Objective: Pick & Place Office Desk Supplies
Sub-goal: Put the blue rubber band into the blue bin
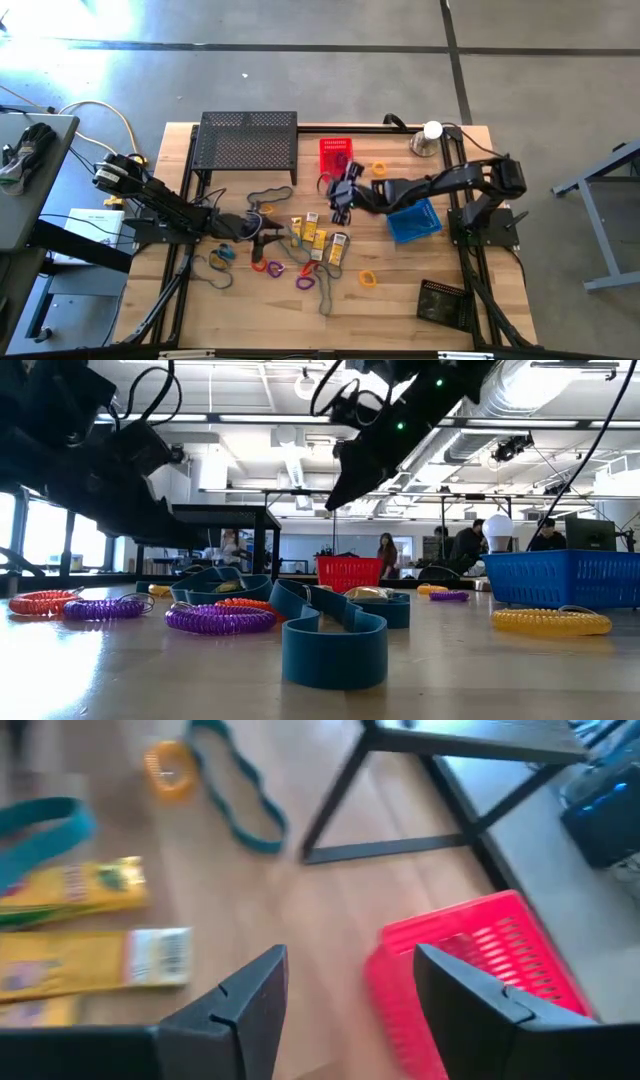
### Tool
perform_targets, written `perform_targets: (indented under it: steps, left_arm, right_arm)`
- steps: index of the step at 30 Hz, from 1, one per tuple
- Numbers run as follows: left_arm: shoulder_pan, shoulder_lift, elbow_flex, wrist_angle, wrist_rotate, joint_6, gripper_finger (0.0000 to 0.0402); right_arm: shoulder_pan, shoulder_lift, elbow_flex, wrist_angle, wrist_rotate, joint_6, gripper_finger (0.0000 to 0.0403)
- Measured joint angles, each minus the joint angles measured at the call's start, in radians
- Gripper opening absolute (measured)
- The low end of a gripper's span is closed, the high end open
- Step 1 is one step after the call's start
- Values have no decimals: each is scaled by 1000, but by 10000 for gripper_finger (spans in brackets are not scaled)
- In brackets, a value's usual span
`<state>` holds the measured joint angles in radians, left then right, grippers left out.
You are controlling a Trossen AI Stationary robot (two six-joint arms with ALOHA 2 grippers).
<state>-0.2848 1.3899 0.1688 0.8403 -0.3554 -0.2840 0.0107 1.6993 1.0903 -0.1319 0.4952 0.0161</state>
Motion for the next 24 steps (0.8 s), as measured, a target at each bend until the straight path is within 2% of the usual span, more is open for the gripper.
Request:
perform_targets:
  steps: [7,14,17,24]
  left_arm:
    - [0,0,0,-67,-112,48,133]
    - [0,0,0,-116,-111,46,133]
    - [0,0,0,-122,-66,40,133]
    - [2,0,0,-134,-67,48,133]
  right_arm:
    - [100,0,-47,-6,-2,107,196]
    - [142,0,-62,-7,-1,157,180]
    - [147,0,-62,-6,-6,157,177]
    - [147,0,-62,16,-139,167,176]
